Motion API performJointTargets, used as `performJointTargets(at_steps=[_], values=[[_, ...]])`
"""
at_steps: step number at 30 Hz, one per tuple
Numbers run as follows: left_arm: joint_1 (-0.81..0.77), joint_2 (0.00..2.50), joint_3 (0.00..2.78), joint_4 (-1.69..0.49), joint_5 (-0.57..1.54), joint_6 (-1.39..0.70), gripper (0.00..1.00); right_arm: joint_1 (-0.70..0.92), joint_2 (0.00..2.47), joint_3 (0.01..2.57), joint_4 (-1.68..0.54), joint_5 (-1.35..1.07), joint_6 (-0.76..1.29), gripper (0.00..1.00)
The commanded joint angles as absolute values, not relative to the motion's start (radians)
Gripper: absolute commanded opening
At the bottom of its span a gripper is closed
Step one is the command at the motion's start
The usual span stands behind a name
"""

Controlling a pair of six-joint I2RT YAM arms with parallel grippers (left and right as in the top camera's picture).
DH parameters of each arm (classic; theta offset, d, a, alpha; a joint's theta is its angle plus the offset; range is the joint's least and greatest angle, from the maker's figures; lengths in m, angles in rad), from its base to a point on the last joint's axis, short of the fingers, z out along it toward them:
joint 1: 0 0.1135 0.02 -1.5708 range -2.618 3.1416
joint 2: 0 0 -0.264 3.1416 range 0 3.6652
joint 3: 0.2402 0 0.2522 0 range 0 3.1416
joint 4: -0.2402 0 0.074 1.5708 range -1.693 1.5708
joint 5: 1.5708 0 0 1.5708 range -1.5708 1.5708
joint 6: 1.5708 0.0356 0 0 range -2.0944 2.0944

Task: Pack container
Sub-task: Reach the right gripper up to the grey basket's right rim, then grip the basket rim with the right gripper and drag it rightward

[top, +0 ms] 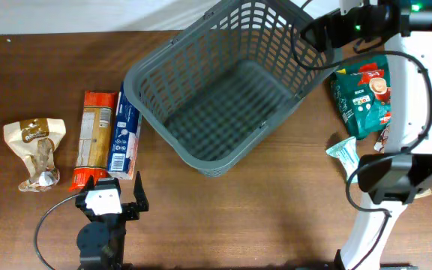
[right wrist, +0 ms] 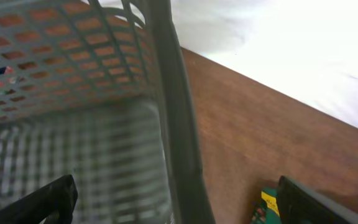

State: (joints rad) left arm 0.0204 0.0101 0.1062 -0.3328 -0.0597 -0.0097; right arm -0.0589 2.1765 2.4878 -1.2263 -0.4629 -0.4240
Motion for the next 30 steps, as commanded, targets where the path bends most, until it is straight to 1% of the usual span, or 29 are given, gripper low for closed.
performJointTargets(at_steps=[1, 6, 7, 12, 14, 18, 22, 26, 30], values=[[0.025, 0.005, 0.103, -0.334, -0.067, -0.019, 0.99, -0.046, 2.207, 2.496, -1.223, -0.486, -0.444, 1.0], [0.025, 0.005, 0.103, -0.334, -0.067, -0.019, 0.99, -0.045, 2.236, 2.478, -1.225, -0.486, -0.416, 1.0], [0.025, 0.005, 0.103, -0.334, -0.067, -0.019, 0.99, -0.044, 2.241, 2.474, -1.223, -0.487, -0.403, 0.98], [0.025, 0.005, 0.103, -0.334, -0.067, -0.019, 0.99, -0.038, 2.245, 2.468, -1.223, -0.486, -0.402, 0.67], [0.025, 0.005, 0.103, -0.334, -0.067, -0.019, 0.99, -0.033, 2.245, 2.468, -1.223, -0.485, -0.39, 0.62], [0.025, 0.005, 0.103, -0.334, -0.067, -0.019, 0.99, -0.023, 2.246, 2.468, -1.224, -0.481, -0.384, 0.56], [0.025, 0.005, 0.103, -0.333, -0.067, -0.019, 0.99, -0.008, 2.246, 2.468, -1.227, -0.461, -0.349, 0.38], [0.025, 0.005, 0.103, -0.333, -0.067, -0.019, 0.99, 0.0, 2.245, 2.468, -1.232, -0.456, -0.319, 0.31], [0.025, 0.005, 0.103, -0.334, -0.067, -0.019, 0.99, 0.0, 2.245, 2.469, -1.251, -0.456, -0.271, 0.17]])
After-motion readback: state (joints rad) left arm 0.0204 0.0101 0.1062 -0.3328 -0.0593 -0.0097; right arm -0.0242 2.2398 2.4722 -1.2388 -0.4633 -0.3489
